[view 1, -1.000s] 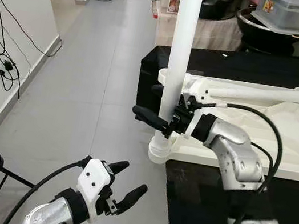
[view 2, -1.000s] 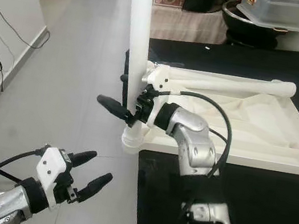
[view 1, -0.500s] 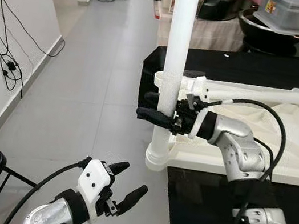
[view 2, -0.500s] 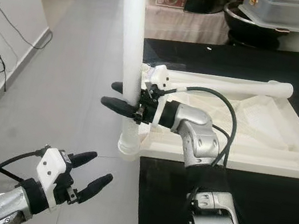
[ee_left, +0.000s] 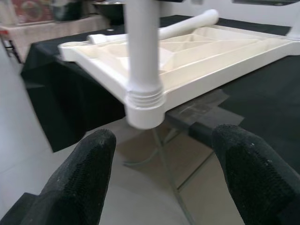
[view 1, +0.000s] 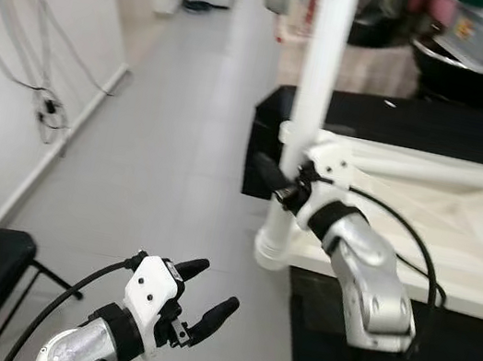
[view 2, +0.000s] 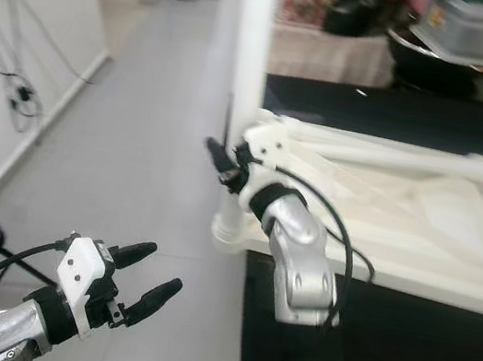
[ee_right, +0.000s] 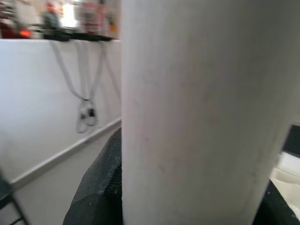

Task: Building children table

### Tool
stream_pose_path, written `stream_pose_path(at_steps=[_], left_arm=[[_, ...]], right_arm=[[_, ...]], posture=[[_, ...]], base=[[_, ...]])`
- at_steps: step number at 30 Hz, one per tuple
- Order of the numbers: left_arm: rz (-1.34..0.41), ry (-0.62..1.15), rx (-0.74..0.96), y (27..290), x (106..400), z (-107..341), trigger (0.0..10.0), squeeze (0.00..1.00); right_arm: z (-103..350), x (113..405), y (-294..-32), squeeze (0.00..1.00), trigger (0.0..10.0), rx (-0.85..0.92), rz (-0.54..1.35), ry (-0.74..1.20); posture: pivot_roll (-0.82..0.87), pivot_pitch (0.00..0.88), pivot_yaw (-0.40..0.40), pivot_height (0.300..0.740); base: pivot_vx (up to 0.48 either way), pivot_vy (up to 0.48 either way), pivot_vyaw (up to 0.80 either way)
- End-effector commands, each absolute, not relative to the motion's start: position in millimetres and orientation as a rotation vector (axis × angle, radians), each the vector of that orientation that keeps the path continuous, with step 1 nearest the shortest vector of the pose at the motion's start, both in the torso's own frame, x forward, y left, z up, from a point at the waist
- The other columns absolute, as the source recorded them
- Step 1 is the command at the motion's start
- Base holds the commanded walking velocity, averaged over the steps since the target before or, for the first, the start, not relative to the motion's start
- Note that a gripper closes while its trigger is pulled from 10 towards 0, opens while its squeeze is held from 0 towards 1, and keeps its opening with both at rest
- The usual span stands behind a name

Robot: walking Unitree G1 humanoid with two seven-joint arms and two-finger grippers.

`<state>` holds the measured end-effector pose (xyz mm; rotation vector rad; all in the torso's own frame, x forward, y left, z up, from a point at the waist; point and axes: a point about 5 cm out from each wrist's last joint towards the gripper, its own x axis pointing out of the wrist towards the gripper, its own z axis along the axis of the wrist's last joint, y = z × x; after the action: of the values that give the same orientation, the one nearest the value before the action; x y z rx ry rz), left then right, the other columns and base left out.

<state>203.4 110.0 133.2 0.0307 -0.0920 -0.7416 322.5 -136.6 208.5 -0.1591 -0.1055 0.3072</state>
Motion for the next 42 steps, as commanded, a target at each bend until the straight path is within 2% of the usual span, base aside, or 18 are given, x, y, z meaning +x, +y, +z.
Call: stream_pose_path(at_steps=[1,3,7,14,15,16,22,23,24,25,27,28,38,39,40,41,42], left_arm=[[-0.740,-0.082,0.041,113,203,133,10.0,0.00],[-0.740,-0.082,0.041,113,203,133,10.0,0.00],[-0.735,-0.084,0.043,113,204,133,10.0,0.00],[-0.732,-0.084,0.044,113,204,133,10.0,0.00],[-0.730,-0.085,0.044,114,203,133,10.0,0.00],[-0.729,-0.085,0.044,114,203,133,10.0,0.00],[-0.727,-0.085,0.044,114,203,134,10.0,0.00],[-0.728,-0.084,0.044,114,203,133,10.0,0.00],[-0.728,-0.084,0.044,114,203,133,10.0,0.00],[-0.730,-0.082,0.044,114,203,133,10.0,0.00],[-0.731,-0.081,0.044,114,203,133,10.0,0.00],[-0.734,-0.080,0.045,114,203,133,10.0,0.00],[-0.734,-0.078,0.048,115,203,134,10.0,0.00],[-0.734,-0.079,0.049,116,204,134,10.0,0.00],[-0.734,-0.079,0.050,116,204,134,10.0,0.00],[-0.736,-0.079,0.050,116,204,135,10.0,0.00],[-0.737,-0.079,0.051,115,204,135,10.0,0.00]], right_arm=[[177,320,-173,0.00,0.0,-0.276,0.107,0.058],[178,320,-177,0.00,0.0,-0.286,0.083,0.055],[202,332,-203,0.00,0.0,-0.304,-0.071,-0.012],[225,342,-219,0.00,0.0,-0.322,-0.179,-0.056],[229,344,-223,0.00,6.4,-0.330,-0.204,-0.057],[231,344,-225,0.00,10.0,-0.333,-0.213,-0.055],[226,343,-229,0.00,10.0,-0.291,-0.201,-0.020],[225,343,-229,0.10,10.0,-0.279,-0.189,-0.015],[224,343,-229,0.10,10.0,-0.274,-0.180,-0.013],[224,342,-229,1.00,10.0,-0.232,-0.167,-0.015],[225,342,-230,1.00,10.0,-0.202,-0.158,-0.017],[230,342,-231,1.00,10.0,-0.109,-0.115,-0.055],[229,331,-231,1.00,10.0,-0.036,0.094,-0.098],[223,328,-223,0.74,10.0,0.002,0.192,-0.089],[219,326,-217,0.74,10.0,0.028,0.261,-0.084],[214,324,-210,0.00,10.0,0.043,0.336,-0.086],[212,323,-206,0.00,10.0,0.052,0.381,-0.088]], posture=[[0.09,0.108,0.005,0.740],[0.09,0.108,0.005,0.740],[0.09,0.106,0.004,0.740],[0.09,0.105,-0.006,0.740],[0.09,0.106,-0.007,0.740],[0.09,0.106,-0.007,0.740],[0.09,0.108,-0.005,0.740],[0.09,0.108,-0.003,0.740],[0.09,0.108,-0.003,0.740],[0.09,0.109,-0.002,0.740],[0.09,0.109,-0.001,0.740],[0.09,0.109,0.000,0.740],[0.08,0.110,0.001,0.740],[0.08,0.110,0.008,0.740],[0.08,0.110,0.008,0.740],[0.08,0.110,0.012,0.740],[0.08,0.110,0.012,0.740]], base=[[0.000,0.000,0.00],[0.000,0.000,0.00],[0.000,0.000,0.00],[0.000,0.000,0.00],[0.000,0.000,0.00],[0.000,0.000,0.00],[0.000,0.000,0.00],[0.000,0.000,0.00],[0.000,0.000,0.00],[0.000,0.000,0.00],[0.000,0.000,0.00],[0.000,0.000,0.00],[0.000,0.000,0.00],[0.000,0.000,0.00],[0.000,0.000,0.00],[0.000,0.000,0.00],[0.000,0.000,0.00]])
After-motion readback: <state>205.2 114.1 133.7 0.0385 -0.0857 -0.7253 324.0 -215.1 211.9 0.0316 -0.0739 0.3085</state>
